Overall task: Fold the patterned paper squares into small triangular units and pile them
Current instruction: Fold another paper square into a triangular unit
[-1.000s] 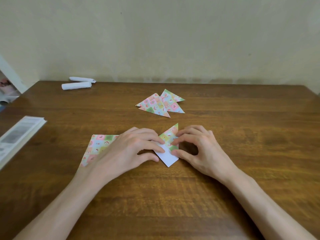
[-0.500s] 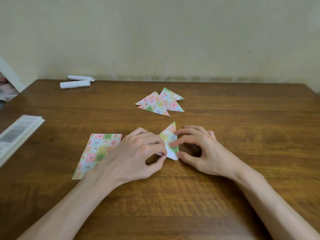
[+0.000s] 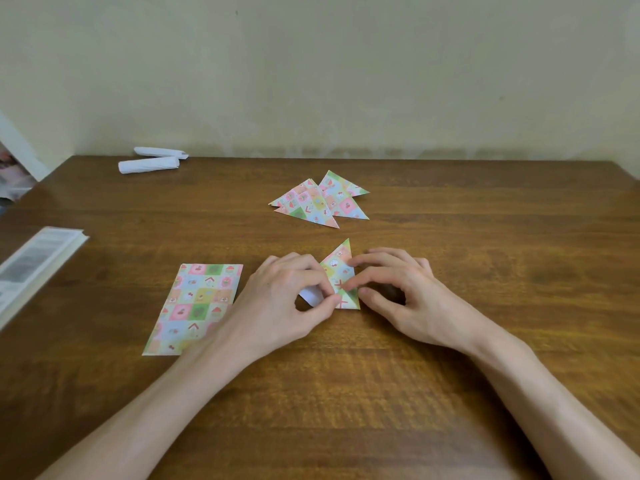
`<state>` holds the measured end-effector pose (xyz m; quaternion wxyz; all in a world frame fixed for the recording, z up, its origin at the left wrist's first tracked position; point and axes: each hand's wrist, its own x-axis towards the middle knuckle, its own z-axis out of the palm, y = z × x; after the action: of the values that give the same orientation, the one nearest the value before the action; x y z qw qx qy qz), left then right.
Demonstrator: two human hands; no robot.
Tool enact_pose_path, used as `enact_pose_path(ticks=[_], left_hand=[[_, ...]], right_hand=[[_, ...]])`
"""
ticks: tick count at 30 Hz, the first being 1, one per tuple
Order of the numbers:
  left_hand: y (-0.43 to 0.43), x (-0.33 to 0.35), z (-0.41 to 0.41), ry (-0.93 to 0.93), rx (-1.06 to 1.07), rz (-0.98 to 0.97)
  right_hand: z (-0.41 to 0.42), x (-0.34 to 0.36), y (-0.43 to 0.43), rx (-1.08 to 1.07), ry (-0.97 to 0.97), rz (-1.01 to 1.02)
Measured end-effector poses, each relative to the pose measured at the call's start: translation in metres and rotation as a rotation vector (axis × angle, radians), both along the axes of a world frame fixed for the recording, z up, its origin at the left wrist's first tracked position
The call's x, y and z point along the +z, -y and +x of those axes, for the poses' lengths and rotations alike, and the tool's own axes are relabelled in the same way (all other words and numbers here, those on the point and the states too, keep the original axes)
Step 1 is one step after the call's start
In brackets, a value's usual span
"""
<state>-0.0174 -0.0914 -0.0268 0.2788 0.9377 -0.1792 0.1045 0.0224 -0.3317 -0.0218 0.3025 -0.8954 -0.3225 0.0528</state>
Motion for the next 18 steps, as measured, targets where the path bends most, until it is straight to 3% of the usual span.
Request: enact_pose_path(ticks=[18], left_hand=[[0.0025,-0.0009,0.0013,-0.031,0.052,-0.007]], right_hand=[[-0.0030,-0.0090,-0.0074,-0.073,0.118,0.046]])
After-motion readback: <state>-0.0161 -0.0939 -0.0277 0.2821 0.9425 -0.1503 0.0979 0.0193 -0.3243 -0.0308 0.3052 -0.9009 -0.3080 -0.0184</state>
